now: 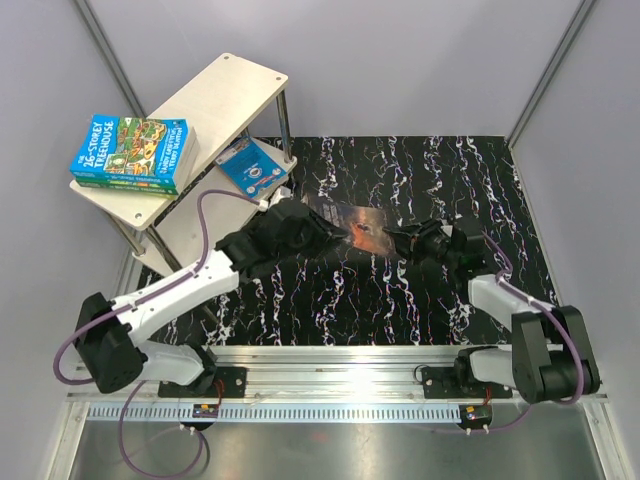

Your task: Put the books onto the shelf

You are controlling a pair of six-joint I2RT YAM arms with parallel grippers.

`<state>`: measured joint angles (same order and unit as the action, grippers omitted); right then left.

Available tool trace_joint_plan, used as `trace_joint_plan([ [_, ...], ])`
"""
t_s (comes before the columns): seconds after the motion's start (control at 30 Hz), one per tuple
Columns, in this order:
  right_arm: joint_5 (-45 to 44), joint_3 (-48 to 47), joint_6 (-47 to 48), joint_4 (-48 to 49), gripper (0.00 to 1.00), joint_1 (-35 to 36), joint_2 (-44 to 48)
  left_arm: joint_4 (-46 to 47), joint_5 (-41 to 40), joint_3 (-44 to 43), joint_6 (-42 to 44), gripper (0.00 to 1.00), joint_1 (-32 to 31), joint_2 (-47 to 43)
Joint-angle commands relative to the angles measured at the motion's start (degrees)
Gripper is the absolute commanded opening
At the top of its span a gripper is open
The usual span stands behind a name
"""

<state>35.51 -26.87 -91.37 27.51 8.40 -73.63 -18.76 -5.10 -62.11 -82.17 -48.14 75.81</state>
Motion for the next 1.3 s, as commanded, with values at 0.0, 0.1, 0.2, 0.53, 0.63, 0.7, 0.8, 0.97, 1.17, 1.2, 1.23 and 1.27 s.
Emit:
trace_joint_plan([
  [0.0,4.0,-2.2,-5.5,10.5,0.00,0.9,8.0,-12.2,3.9,3.7,5.4,0.38,-4.9,-0.9],
  [0.1,1.6,-1.8,-4.1,4.3,0.00,0.8,13.3,-15.9,2.6,4.1,6.6,0.69,-5.8,-3.7],
  [0.2,-0.8,-2.8,-0.7,-4.4,0.00,0.9,20.7,-18.4,2.0,5.5,9.0,0.99,-5.7,-6.5],
  [0.53,-12.1,-4.2,6.1,-26.7,0.00,0.9,36.1,-32.0,1.3,3.9,12.8,0.99,-6.5,-26.1],
  [0.63,-15.6,-4.5,6.3,-29.2,0.00,1.0,38.1,-37.5,1.2,1.6,13.9,0.99,-6.6,-35.1],
  [0.7,-16.8,-4.8,6.0,-28.0,0.00,1.2,37.2,-41.5,1.4,-0.2,16.0,0.99,-6.6,-39.4],
  [0.8,-19.1,-6.7,5.9,-22.6,0.00,4.0,33.0,-47.6,1.6,-5.9,19.2,0.99,-6.6,-41.3],
  [0.97,-26.4,-16.4,9.0,-18.3,0.00,15.6,21.1,-55.3,-1.1,-14.2,22.2,0.99,-6.6,-43.6],
  [1.17,-26.6,-30.3,10.9,-7.0,0.00,20.2,1.8,-52.3,1.6,-18.8,27.8,0.99,-6.6,-41.7],
  [1.2,-25.8,-34.3,11.1,-4.7,0.00,20.2,-3.0,-51.5,2.2,-19.1,28.8,0.99,-6.6,-41.5],
  [1.23,-25.0,-36.6,11.3,-4.1,0.00,20.2,-5.5,-49.8,2.3,-19.5,30.0,0.99,-6.6,-41.4],
  [1.27,-23.4,-39.1,11.3,-2.8,0.00,20.2,-8.1,-49.8,1.9,-20.0,30.1,0.99,-6.6,-40.8],
])
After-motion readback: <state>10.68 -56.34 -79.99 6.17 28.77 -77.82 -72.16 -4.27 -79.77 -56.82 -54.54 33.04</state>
